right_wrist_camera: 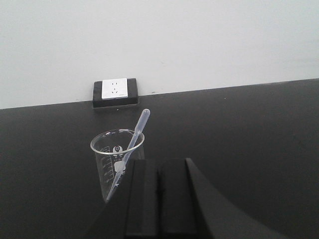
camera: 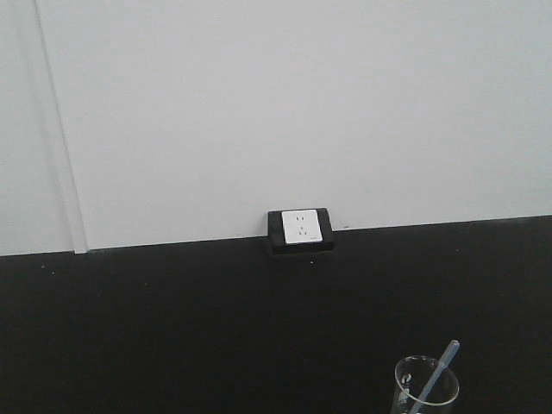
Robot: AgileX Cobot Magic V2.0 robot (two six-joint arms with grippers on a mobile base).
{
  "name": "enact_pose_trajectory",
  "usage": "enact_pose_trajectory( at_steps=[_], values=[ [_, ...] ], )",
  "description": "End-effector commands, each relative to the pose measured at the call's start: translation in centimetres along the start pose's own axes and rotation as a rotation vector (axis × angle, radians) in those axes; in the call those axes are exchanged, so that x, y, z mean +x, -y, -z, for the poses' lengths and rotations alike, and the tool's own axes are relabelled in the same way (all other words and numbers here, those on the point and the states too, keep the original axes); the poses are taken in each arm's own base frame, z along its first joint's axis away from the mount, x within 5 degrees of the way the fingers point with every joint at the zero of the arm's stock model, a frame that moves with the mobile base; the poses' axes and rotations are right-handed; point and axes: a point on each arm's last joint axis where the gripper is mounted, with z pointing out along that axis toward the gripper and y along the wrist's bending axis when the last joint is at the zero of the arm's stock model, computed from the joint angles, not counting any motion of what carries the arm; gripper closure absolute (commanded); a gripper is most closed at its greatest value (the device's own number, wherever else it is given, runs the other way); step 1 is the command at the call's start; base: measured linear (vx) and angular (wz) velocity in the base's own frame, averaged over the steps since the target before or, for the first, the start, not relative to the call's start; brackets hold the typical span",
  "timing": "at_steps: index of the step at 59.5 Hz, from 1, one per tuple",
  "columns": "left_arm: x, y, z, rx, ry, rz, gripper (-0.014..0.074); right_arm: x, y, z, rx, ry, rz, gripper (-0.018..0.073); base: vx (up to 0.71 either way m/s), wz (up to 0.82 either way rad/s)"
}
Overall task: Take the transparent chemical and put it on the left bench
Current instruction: 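Lower the right gripper over the clear dropper pipette in the beaker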
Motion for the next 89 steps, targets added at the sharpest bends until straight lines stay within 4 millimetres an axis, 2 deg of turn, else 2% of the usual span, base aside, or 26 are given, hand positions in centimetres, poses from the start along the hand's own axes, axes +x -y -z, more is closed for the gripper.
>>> enact_pose_trajectory(
  at_steps=[1, 62, 73, 82, 89],
  values=[
    [-0.3, 0.0, 0.1, -0.002, 0.081, 0.009, 0.0600, -0.6, -0.1, 0.1, -0.011, 0.088, 0.003, 0.0566, 0.00, 0.00],
    [-0.3, 0.0, 0.1, -0.002, 0.081, 0.009, 0.0600, -0.9, -0.2, 0.1, -0.016, 0.118, 0.023, 0.0566, 0.00, 0.00],
    [-0.3, 0.0, 0.1, -0.002, 0.081, 0.009, 0.0600, -3.4, -0.5, 0.5, -0.044, 0.270, 0.010, 0.0563, 0.00, 0.00],
    [-0.3, 0.0, 0.1, -0.002, 0.081, 0.009, 0.0600, -7.2, -0.6, 0.0, -0.032, 0.237, 0.014, 0.0562, 0.00, 0.00],
    [-0.3, 0.0, 0.1, -0.002, 0.081, 0.009, 0.0600, -9.3, -0.7, -2.1, -0.021, 0.128, 0.015, 0.0562, 0.00, 0.00]
  ],
)
